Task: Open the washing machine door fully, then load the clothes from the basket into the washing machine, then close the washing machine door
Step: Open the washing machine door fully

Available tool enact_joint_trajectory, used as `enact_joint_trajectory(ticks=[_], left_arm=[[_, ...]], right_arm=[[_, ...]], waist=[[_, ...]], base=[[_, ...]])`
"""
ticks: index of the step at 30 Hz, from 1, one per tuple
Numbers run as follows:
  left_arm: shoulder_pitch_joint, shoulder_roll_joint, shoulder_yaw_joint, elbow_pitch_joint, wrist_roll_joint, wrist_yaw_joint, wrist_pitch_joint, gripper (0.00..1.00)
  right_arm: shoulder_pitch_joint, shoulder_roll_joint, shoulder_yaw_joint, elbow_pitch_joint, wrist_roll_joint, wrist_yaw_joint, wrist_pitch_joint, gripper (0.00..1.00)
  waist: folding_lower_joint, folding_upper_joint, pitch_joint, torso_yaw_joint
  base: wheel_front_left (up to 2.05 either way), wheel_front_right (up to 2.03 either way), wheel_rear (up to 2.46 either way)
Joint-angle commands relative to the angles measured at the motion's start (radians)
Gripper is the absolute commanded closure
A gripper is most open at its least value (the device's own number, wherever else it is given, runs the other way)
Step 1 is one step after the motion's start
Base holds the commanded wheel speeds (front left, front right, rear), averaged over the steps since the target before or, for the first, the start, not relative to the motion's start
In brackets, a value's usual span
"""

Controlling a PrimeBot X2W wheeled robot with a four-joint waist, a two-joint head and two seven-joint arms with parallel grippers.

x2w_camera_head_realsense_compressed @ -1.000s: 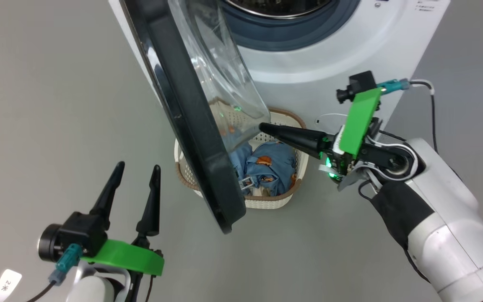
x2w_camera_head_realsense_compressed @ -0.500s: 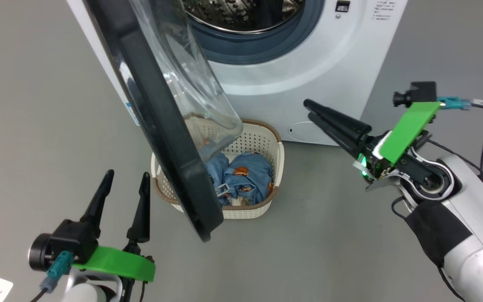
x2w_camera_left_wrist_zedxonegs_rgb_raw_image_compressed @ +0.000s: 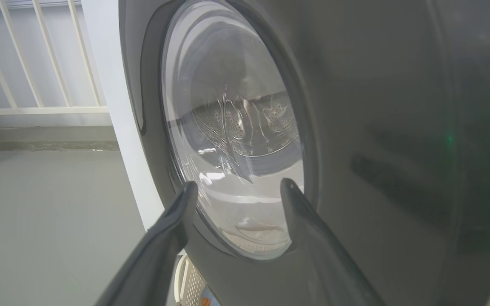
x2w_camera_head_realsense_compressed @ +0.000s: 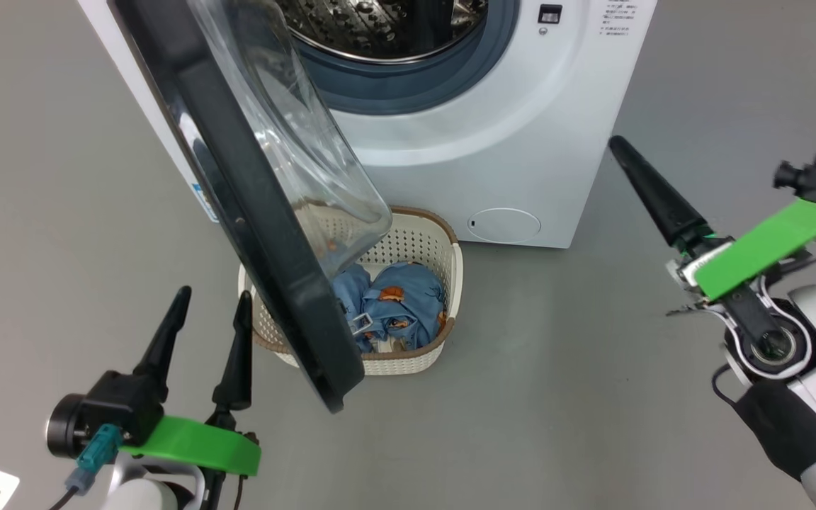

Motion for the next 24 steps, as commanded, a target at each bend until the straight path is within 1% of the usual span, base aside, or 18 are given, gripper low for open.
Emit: enact_joint_trajectory(ticks=[1, 5, 8, 11, 16, 24], left_arm=[[-0.011, 0.019, 0.037, -0.025, 0.009, -0.002, -0.006, 0.00], [-0.006, 0.019, 0.045, -0.024, 0.012, -0.003, -0.006, 0.00], [0.004, 0.019, 0.056, -0.026, 0.015, 0.000, -0.006, 0.00], [0.017, 0.019, 0.065, -0.028, 0.019, 0.001, -0.006, 0.00], [0.039, 0.019, 0.084, -0.035, 0.027, 0.001, -0.006, 0.00], [0.063, 0.019, 0.106, -0.036, 0.039, -0.001, -0.006, 0.00]], right_arm=[[0.023, -0.016, -0.004, -0.036, -0.037, 0.002, -0.033, 0.00], [0.067, -0.044, -0.013, -0.055, -0.160, 0.002, -0.130, 0.00], [0.106, -0.053, -0.023, -0.055, -0.257, 0.002, -0.194, 0.00], [0.149, -0.052, -0.042, -0.045, -0.346, 0.002, -0.232, 0.00], [0.228, -0.027, -0.101, -0.039, -0.479, 0.002, -0.264, 0.00], [0.341, 0.020, -0.215, -0.060, -0.686, 0.002, -0.281, 0.00]], waist=[[-0.0001, 0.0000, -0.002, 0.000], [-0.0001, 0.0000, -0.011, -0.002], [-0.0001, 0.0000, -0.023, -0.013], [-0.0001, 0.0000, -0.034, -0.025], [-0.0001, 0.0000, -0.047, -0.055], [-0.0001, 0.0000, -0.068, -0.096]], base=[[0.00, 0.00, 0.00], [0.00, 0.00, 0.00], [0.00, 0.00, 0.00], [0.00, 0.00, 0.00], [0.00, 0.00, 0.00], [0.00, 0.00, 0.00]])
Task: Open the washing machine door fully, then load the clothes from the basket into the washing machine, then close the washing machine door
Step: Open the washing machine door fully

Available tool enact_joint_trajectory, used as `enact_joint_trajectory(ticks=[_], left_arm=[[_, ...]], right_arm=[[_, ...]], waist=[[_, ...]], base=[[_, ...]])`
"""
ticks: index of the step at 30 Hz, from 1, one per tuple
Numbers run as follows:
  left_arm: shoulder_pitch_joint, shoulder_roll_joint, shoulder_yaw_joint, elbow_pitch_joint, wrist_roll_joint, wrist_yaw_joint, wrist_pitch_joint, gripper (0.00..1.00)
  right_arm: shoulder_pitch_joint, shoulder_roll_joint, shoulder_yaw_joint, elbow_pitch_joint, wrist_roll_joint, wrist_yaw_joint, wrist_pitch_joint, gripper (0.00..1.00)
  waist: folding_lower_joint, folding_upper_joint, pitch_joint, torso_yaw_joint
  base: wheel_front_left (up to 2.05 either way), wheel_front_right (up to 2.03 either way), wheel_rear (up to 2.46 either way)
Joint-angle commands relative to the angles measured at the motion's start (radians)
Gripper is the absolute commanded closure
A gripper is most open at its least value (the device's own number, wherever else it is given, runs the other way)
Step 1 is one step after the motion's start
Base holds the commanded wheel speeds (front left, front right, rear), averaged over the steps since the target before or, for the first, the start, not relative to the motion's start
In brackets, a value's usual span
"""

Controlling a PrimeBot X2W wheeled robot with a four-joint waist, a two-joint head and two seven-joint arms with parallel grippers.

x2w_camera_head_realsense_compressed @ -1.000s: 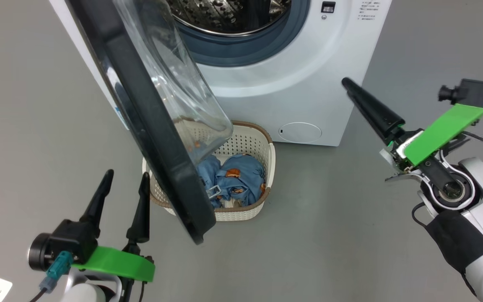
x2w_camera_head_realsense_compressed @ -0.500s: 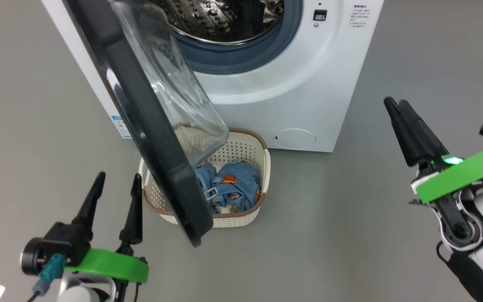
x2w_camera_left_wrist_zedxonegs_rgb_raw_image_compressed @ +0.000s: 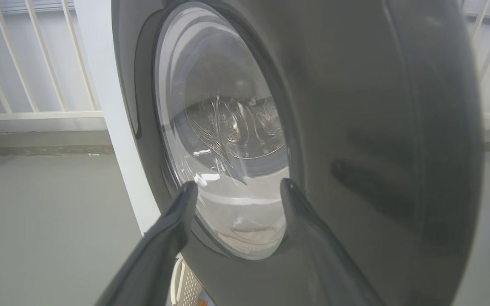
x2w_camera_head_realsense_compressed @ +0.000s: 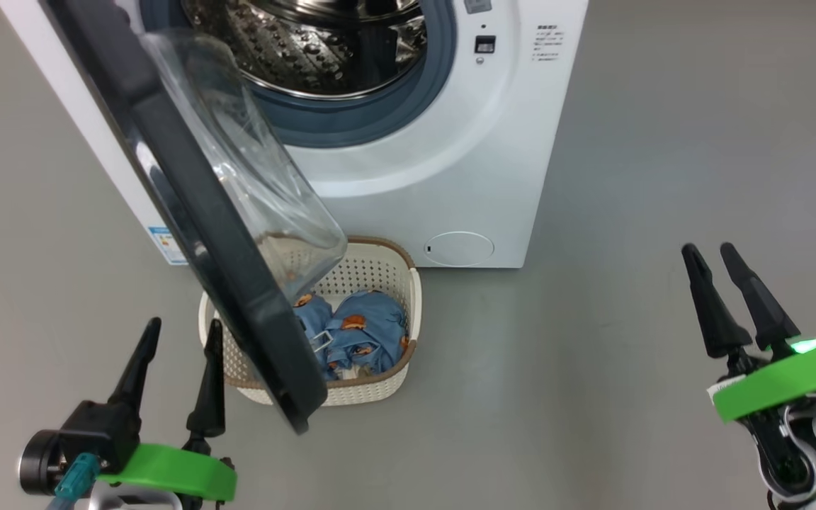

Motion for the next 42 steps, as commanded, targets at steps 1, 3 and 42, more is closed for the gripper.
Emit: enact_joint_trajectory(ticks=[1, 3, 42], left_arm=[[-0.001, 0.018, 0.039, -0.028, 0.010, 0.000, -0.006, 0.00], [0.007, 0.018, 0.045, -0.029, 0.010, 0.004, -0.006, 0.00], [0.147, 0.018, 0.042, -0.045, 0.009, 0.042, -0.006, 0.00]], right_arm=[[0.030, -0.002, -0.006, -0.035, -0.039, 0.002, -0.012, 0.00], [0.064, 0.010, -0.031, -0.045, -0.090, 0.002, -0.013, 0.00], [0.361, 0.214, -0.250, -0.136, -0.575, 0.002, -0.022, 0.00]], waist=[[0.0000, -0.0001, -0.013, -0.013], [0.0000, -0.0001, -0.020, -0.018], [0.0000, -0.0001, -0.101, -0.040]], base=[[0.00, 0.00, 0.00], [0.00, 0.00, 0.00], [0.00, 0.00, 0.00]])
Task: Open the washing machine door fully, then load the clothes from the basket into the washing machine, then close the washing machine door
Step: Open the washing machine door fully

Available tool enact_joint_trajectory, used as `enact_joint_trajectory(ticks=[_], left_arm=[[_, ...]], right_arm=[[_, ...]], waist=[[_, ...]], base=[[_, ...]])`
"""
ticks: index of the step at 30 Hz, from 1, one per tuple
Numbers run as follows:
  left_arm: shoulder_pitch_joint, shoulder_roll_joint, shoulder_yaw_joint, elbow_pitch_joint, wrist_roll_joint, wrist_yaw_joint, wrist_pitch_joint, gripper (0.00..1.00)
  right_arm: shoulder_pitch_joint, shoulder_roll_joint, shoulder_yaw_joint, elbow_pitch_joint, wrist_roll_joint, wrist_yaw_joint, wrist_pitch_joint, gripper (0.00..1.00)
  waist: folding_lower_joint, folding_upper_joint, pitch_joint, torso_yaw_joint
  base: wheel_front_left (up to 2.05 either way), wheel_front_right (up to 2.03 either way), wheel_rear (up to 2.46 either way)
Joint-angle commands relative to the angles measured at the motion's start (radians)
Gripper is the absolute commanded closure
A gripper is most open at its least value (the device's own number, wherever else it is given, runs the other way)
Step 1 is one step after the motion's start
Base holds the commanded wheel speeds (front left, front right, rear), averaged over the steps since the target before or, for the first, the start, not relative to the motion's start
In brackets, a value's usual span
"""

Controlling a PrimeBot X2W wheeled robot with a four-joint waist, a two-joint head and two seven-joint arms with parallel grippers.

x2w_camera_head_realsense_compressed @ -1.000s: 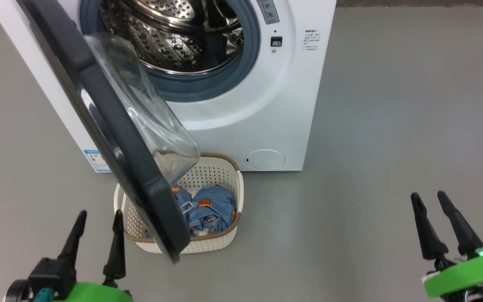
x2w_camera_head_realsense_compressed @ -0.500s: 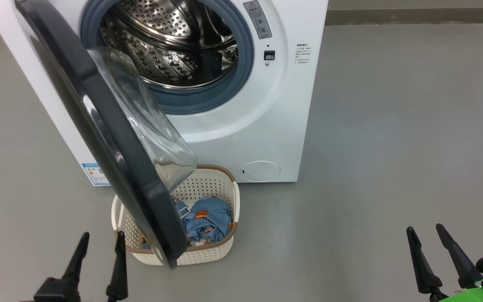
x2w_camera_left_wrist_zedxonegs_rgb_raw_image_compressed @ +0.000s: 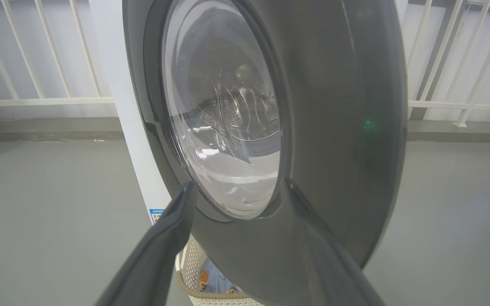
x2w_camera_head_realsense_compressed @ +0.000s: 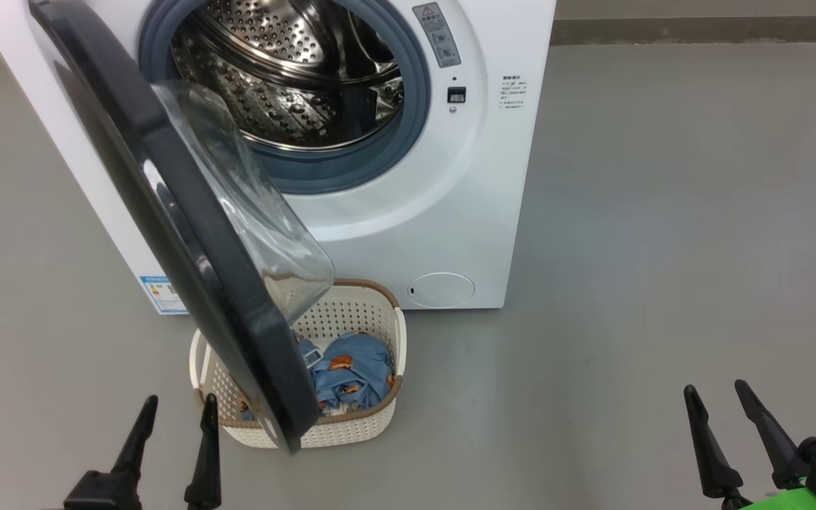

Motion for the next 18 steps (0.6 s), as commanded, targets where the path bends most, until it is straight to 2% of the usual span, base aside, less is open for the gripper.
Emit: enact_joint_trajectory(ticks=[1, 18], left_arm=[[-0.015, 0.013, 0.035, -0.026, 0.005, 0.005, -0.006, 0.00], [-0.016, 0.013, 0.044, -0.013, 0.013, 0.002, -0.006, 0.00]], right_arm=[[-0.003, -0.010, 0.014, -0.025, -0.007, 0.002, -0.012, 0.00], [-0.003, 0.008, 0.003, -0.018, -0.029, 0.002, -0.012, 0.00]], waist=[[0.0000, -0.0001, 0.002, 0.000], [0.0000, -0.0001, 0.001, 0.000]], base=[[0.00, 0.00, 0.00], [0.00, 0.00, 0.00]])
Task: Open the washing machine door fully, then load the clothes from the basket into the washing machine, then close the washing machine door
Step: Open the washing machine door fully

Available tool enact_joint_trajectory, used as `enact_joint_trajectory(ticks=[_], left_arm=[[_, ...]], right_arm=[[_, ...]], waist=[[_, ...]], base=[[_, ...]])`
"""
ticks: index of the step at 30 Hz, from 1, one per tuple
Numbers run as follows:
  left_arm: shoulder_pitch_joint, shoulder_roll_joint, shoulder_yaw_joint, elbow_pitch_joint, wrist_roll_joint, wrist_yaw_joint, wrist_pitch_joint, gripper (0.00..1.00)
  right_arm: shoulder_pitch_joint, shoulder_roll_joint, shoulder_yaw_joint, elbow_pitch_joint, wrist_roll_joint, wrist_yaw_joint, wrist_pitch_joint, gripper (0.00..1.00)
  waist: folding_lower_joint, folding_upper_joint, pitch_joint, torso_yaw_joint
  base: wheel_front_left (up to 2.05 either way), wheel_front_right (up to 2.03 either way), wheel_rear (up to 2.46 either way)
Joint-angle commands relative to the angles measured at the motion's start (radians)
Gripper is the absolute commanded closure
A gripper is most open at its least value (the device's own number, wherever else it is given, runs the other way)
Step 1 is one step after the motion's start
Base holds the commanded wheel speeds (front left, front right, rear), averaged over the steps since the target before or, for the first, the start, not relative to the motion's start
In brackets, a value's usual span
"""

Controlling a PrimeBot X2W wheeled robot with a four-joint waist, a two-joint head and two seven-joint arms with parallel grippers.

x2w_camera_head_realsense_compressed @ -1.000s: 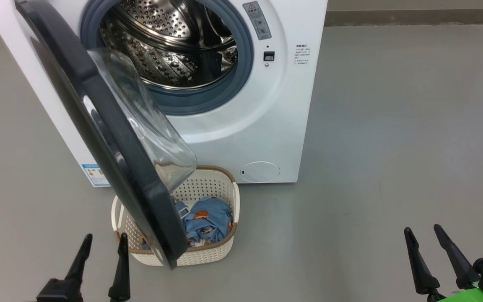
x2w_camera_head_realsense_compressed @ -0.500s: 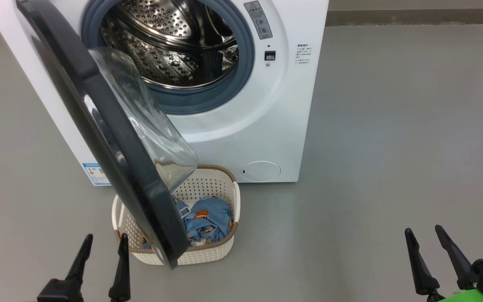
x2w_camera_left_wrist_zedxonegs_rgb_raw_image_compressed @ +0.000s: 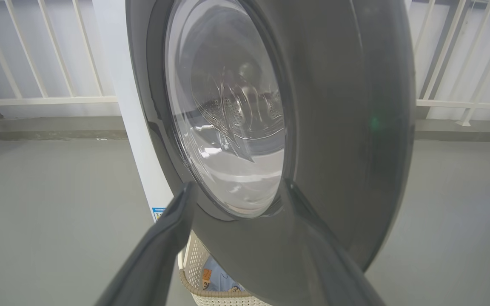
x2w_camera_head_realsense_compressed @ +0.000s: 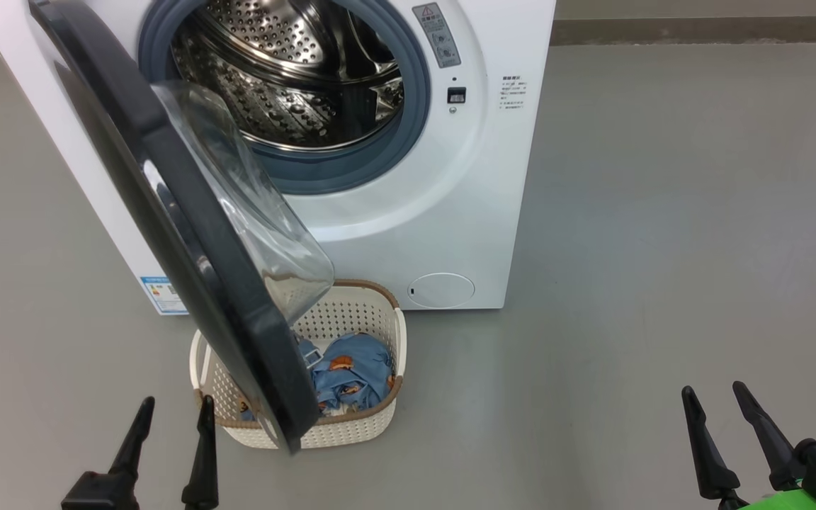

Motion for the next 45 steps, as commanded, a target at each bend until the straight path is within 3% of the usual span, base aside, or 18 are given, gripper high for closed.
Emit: enact_joint_trajectory(ticks=[1, 19, 20, 21, 28, 38, 45], left_arm=[[-0.016, 0.013, 0.035, -0.018, 0.009, 0.004, -0.006, 0.00], [-0.016, 0.013, 0.037, -0.019, -0.006, 0.009, -0.006, 0.00], [-0.015, 0.013, 0.036, -0.016, -0.008, 0.008, -0.006, 0.58], [-0.016, 0.013, 0.036, -0.015, -0.011, 0.007, -0.006, 1.00], [-0.033, 0.013, 0.068, -0.067, -0.018, 0.013, -0.006, 1.00], [-0.132, 0.026, 0.112, -0.378, 0.019, -0.010, -0.006, 1.00], [-0.250, 0.031, -0.059, -0.526, 0.029, -0.060, -0.006, 1.00]], right_arm=[[-0.003, -0.012, 0.017, -0.020, -0.011, 0.002, -0.012, 0.00], [-0.004, -0.010, 0.014, -0.017, -0.015, 0.002, -0.008, 0.00], [-0.005, -0.009, 0.015, -0.017, -0.015, 0.002, -0.008, 0.00], [-0.005, -0.009, 0.015, -0.018, -0.015, 0.002, -0.007, 0.00], [-0.010, -0.008, 0.012, -0.013, -0.011, 0.002, -0.007, 0.00], [-0.014, -0.005, 0.012, -0.004, -0.003, 0.002, -0.006, 0.00], [-0.014, -0.009, 0.013, 0.001, -0.001, 0.002, -0.005, 0.00]], waist=[[0.0000, -0.0001, 0.000, 0.000], [0.0000, -0.0001, 0.001, 0.001], [0.0000, -0.0001, 0.002, 0.001], [0.0000, -0.0001, 0.002, 0.002], [0.0000, -0.0001, 0.004, 0.007], [0.0000, -0.0001, -0.002, 0.012], [0.0000, -0.0001, -0.011, 0.015]], base=[[0.00, 0.00, 0.00], [0.00, 0.00, 0.00], [0.00, 0.00, 0.00], [0.00, 0.00, 0.00], [0.00, 0.00, 0.00], [0.00, 0.00, 0.00], [0.00, 0.00, 0.00]])
